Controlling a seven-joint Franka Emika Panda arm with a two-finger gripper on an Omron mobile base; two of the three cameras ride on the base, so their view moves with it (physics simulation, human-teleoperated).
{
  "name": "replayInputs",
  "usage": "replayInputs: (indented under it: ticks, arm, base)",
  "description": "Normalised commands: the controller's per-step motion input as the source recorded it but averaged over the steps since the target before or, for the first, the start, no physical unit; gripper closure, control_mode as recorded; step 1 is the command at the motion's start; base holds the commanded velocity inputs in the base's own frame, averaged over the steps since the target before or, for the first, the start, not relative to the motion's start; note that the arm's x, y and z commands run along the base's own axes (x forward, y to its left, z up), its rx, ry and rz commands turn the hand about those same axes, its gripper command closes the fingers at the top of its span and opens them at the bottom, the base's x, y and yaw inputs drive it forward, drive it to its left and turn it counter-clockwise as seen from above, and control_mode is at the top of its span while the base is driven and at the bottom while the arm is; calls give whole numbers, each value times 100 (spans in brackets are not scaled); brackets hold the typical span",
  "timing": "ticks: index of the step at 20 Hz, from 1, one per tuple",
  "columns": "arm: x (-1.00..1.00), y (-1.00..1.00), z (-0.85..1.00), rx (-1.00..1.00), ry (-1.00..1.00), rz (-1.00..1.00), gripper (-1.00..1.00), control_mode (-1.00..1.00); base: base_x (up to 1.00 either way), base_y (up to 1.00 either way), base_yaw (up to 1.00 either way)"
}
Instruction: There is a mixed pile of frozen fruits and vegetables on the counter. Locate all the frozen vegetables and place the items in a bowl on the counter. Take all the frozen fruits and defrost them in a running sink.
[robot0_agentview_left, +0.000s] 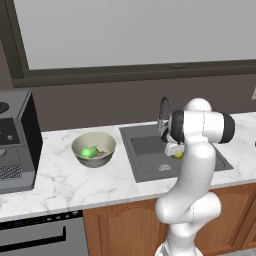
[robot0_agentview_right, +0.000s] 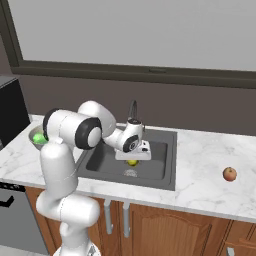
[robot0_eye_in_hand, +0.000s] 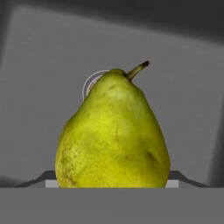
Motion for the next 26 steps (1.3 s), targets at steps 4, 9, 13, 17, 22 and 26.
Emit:
replayInputs:
  ticks: [4, 9, 13, 17, 22, 26]
  arm:
    - [28, 4, -32, 0, -8, 0, 100, -100]
    - [20, 0, -38, 0, -8, 0, 100, -100]
    - [14, 0, -40, 0, -12, 0, 100, -100]
    - [9, 0, -34, 3, -10, 0, 100, -100]
    - [4, 0, -27, 3, -7, 0, 100, -100]
    - [10, 1, -19, 1, 2, 0, 100, -100]
  base:
    - [0, 0, 0]
    - [0, 0, 0]
    - [0, 0, 0]
    - [0, 0, 0]
    - [0, 0, 0]
    - [0, 0, 0]
